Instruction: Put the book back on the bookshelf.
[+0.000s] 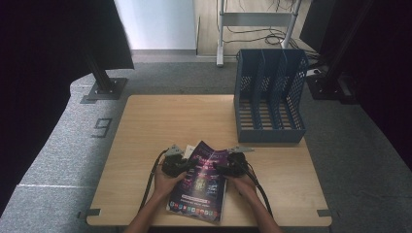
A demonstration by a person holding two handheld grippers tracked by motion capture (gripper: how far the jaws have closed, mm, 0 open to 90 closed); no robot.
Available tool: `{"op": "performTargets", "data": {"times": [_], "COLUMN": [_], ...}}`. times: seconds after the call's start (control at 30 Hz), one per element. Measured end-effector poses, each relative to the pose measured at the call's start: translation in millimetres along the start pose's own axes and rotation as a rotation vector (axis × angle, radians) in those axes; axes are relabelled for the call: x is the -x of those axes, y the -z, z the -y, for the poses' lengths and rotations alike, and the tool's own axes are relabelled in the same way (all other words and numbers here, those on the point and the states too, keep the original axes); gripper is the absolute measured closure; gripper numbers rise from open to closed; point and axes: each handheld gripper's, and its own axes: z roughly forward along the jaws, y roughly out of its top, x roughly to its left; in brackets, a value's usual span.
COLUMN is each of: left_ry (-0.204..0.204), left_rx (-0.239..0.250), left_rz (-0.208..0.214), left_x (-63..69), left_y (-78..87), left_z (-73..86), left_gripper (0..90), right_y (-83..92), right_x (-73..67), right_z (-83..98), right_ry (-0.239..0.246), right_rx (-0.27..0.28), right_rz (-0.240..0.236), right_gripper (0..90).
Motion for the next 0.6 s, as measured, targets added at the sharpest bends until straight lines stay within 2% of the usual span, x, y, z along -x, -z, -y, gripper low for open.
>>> {"op": "performTargets", "data": {"times": [0.23, 0.4, 0.6], "left_ry": [0.001, 0.001, -0.001], "left_rx": [0.0, 0.001, 0.002], "left_rz": [-0.002, -0.002, -0.003], "left_x": [-0.2, 0.0, 0.1], "left_y": [-0.7, -0.8, -0.6], "left_z": [0.3, 0.5, 0.7], "left_gripper": [85.3, 85.4, 85.4], "right_y": [-0.1, 1.1, 0.9], "right_x": [3.7, 4.2, 7.7], "right_z": [-1.3, -0.9, -1.4], "right_ry": [0.0, 0.015, 0.007], "right_rx": [0.0, -0.014, -0.013], "right_rz": [0.006, -0.025, -0.051], "right_gripper": [41.0, 46.8, 52.6]}}
